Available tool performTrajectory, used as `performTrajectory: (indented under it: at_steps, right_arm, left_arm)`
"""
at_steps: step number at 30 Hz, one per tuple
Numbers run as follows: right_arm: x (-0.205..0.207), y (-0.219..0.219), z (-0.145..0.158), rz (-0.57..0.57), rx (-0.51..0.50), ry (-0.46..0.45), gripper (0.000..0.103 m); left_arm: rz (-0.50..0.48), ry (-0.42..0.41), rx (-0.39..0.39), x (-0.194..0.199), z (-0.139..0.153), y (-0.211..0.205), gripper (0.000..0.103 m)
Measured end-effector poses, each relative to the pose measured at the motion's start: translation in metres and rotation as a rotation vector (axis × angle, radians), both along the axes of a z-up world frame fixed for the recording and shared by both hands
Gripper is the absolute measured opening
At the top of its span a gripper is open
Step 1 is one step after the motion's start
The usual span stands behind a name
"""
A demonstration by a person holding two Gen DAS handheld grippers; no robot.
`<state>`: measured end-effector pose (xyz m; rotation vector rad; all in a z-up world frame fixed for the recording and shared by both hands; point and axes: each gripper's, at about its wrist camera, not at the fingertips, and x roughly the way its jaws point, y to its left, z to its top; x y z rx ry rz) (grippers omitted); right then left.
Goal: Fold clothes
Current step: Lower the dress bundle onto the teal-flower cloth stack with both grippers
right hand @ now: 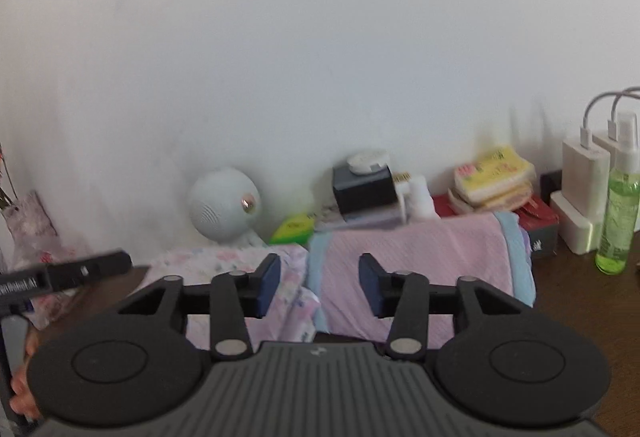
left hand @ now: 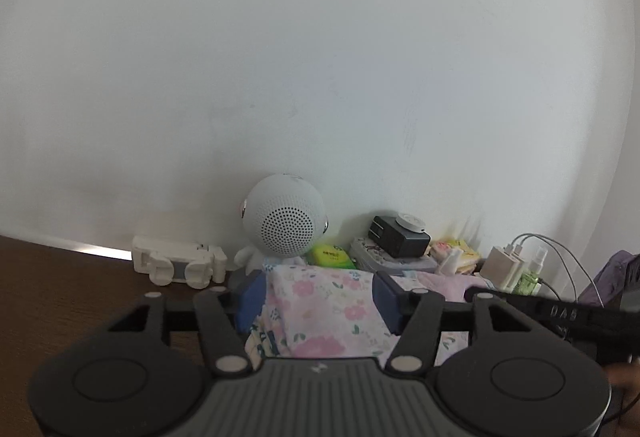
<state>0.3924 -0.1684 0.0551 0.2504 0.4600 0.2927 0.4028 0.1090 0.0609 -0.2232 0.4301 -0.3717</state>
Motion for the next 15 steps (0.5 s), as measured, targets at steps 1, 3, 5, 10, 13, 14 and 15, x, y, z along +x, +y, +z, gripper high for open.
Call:
performTrajectory:
  at_steps: [1,3,5,10,13,14,15]
  right_arm:
    - [0.004,0.001,-0.005,-0.009,-0.020,0.020,0.018]
    - [0.011,0.004,-0.015,-0.028,-0.067,0.047,0.015]
    - [0.015,0.004,-0.020,-0.037,-0.068,0.055,0.011]
    - [0.027,-0.002,-0.028,0.071,0.109,0.132,0.008]
    - [0.034,-0.003,-0.036,0.141,0.247,0.190,0.008]
    - [0.035,-0.003,-0.038,0.142,0.261,0.199,0.008]
    - [0.035,-0.005,-0.039,0.141,0.278,0.211,0.008]
  left_arm:
    - [-0.002,0.015,0.007,0.003,-0.002,-0.005,0.058]
    - [-0.009,0.036,0.035,0.007,-0.007,-0.013,0.058]
    - [-0.014,0.043,0.077,0.008,-0.014,-0.020,0.058]
    - [-0.026,0.078,0.061,0.009,-0.019,-0.019,0.058]
    - [-0.033,0.088,0.049,0.009,-0.020,-0.017,0.058]
    - [-0.035,0.092,0.045,0.010,-0.021,-0.016,0.058]
    - [-0.037,0.096,0.039,0.010,-0.021,-0.015,0.058]
